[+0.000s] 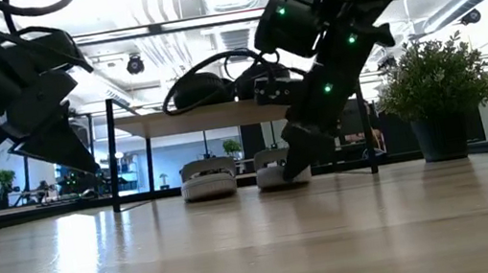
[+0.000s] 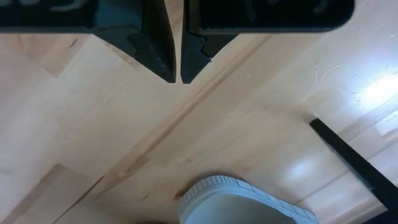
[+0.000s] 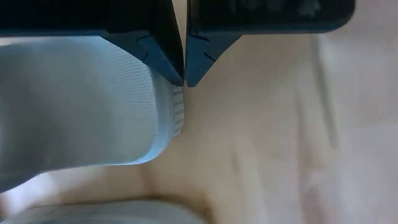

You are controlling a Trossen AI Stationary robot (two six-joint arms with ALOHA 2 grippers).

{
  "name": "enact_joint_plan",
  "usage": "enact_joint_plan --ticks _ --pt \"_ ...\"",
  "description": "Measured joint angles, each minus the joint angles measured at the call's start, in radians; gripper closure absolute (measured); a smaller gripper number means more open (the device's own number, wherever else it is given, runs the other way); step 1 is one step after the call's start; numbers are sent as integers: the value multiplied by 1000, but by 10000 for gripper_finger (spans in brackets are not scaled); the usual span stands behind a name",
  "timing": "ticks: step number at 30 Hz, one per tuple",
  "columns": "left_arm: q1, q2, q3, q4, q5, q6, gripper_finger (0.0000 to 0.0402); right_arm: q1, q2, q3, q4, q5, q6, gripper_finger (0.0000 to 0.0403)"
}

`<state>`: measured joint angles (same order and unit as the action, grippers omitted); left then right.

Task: Pick and place slides into the shelf
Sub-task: Adjust the gray slippers under the shelf

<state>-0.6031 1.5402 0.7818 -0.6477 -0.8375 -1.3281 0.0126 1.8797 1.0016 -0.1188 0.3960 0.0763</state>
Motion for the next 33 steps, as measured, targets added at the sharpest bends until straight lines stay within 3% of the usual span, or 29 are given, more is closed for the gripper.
enact_joint_plan --ticks 9,17,21,26,33 --pt "29 0 0 17 -6 -2 392 -18 -1 0 27 49 -15 394" --pt "159 -2 -3 75 51 -229 392 64 -113 0 -12 77 163 394" --pt "219 -14 -4 80 73 -230 392 133 -213 0 -78 133 266 394" --pt "207 -136 -4 98 205 -129 392 207 -330 2 -269 128 447 394" --pt "225 -402 -69 113 259 -87 392 223 -409 -13 -504 99 708 394"
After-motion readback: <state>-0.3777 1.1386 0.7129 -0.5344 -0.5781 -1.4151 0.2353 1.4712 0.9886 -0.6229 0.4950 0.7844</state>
